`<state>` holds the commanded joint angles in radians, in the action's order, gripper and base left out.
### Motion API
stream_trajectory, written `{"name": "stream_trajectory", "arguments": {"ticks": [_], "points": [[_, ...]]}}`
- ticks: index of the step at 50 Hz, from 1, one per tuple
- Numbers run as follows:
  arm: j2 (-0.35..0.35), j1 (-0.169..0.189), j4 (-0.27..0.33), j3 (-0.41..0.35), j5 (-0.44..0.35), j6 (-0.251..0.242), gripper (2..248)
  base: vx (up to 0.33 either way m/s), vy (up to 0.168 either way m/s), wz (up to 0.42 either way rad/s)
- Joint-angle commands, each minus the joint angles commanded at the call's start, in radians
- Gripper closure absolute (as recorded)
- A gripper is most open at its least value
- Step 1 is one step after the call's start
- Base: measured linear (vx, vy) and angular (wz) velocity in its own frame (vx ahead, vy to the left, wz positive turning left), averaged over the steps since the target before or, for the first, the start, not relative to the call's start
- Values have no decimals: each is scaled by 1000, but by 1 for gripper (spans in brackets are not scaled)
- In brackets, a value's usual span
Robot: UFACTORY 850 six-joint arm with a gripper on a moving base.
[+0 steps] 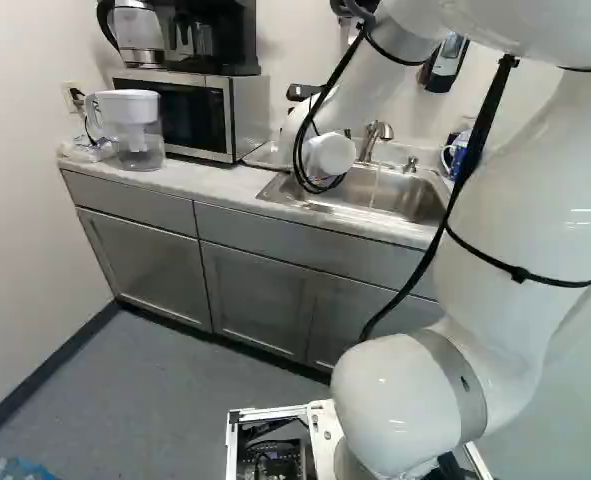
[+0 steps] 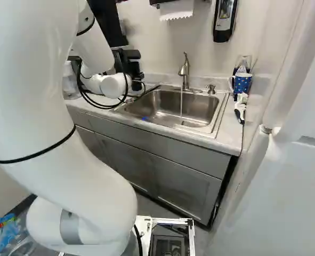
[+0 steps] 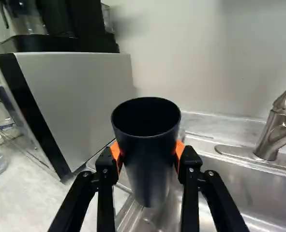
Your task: Rinse the cup and place it in the tray
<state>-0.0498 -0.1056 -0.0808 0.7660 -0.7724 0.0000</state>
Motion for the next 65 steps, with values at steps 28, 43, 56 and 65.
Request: {"name": "stream_trajectory", "arguments": {"ticks": [28,43,56,65], "points": [[6,82,0,-6,0,0,126,0,0,0],[9,127,0,-14,0,0,126,0,0,0],[10,161,0,-42,0,0,126,0,0,0],[11,182,0,-63,0,0,126,0,0,0]]}}
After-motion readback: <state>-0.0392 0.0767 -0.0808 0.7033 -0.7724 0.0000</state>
